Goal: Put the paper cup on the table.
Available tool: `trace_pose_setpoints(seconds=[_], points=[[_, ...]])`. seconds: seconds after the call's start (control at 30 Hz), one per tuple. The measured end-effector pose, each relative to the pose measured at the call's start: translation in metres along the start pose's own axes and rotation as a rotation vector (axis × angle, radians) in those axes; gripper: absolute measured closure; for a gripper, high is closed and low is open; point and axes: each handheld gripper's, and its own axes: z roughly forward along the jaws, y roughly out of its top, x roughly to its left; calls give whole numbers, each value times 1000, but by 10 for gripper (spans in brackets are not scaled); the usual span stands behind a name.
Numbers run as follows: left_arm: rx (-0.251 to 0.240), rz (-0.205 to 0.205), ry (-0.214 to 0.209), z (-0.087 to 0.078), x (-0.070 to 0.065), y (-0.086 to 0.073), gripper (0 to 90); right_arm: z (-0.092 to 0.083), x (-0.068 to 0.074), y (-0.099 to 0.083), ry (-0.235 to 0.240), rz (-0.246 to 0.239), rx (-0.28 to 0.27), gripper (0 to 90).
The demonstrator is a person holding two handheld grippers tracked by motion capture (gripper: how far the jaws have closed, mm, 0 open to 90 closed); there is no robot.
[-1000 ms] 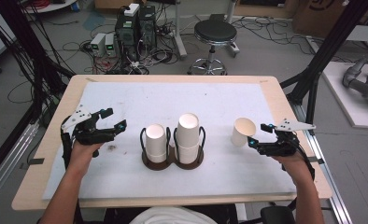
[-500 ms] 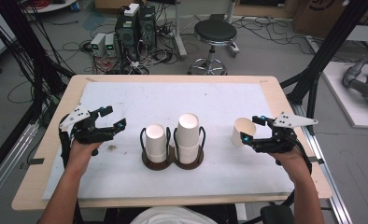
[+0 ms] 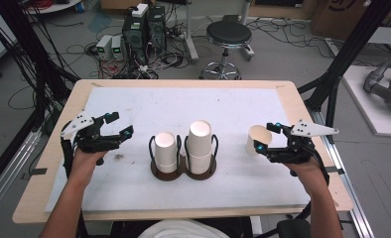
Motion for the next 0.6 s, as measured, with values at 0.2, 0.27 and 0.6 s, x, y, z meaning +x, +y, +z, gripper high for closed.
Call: trace_pose_setpoints(seconds=[0.2, 0.27, 0.6], points=[[-7, -4, 0, -2, 0, 1, 178, 1, -1, -2, -19, 3, -6, 189], [-3, -3, 0, -1, 0, 1, 178, 1, -3, -3, -24, 7, -10, 189], [-6, -3, -1, 0, 0, 2, 178, 0, -4, -3, -23, 13, -17, 189]])
